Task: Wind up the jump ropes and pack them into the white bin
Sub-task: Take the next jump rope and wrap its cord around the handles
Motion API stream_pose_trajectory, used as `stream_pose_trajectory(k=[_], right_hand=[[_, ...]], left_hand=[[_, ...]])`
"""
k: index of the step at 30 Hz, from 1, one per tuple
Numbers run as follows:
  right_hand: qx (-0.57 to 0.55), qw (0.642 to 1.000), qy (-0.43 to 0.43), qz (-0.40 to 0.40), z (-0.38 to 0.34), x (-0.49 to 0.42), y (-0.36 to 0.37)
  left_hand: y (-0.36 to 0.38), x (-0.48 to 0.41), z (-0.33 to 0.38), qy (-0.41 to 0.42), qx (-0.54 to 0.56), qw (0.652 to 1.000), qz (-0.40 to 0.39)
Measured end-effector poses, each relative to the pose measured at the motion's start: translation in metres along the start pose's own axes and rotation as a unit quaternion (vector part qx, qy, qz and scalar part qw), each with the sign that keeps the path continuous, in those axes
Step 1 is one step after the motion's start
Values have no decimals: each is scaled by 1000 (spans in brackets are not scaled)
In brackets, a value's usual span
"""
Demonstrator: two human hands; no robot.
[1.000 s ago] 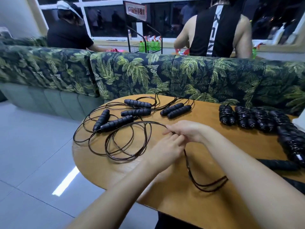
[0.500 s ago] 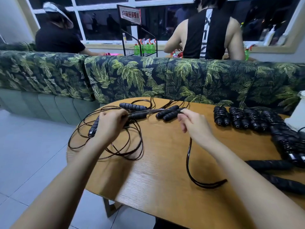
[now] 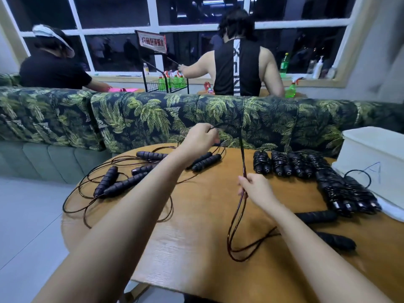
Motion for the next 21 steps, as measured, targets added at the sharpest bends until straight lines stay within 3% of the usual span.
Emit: stream_pose_trajectory(k=[2,4,8,10,13,16,19,21], right_hand=[[-175,984,40,7,0,9,-9],[-287,956,56,-11,-5,22,-11],[-340,939,48,8,-1,40,-12],[-365,928,77,24,9,46,-7],[-368,923,104,44,19,50,-5],[-368,921,117,44,31,49,-13],[-369,915,156,54,54,49,-25],[-349,919,176,48,66,50,-30]], left_hand=[[31,7,19,-40,123,986,-105],[68,13,19,-88,179,967,-158],[124,25,6,-121,193,960,-164],[141,33,3,-115,161,962,-187],[151,38,-7,-36,104,971,-214],[127,36,-35,21,96,985,-142],[106,27,-102,13,-116,991,-60],[101,24,-155,-73,-249,963,-71]])
Point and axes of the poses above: each hand's wrist, its own x-axis away from the middle knuckle, its own y-axis out of the palm, z = x × y, the point moved 6 cm from there along -x, towards the middle knuckle, and after that the axes turned 10 degrees about -y, right-handed, at the moved point
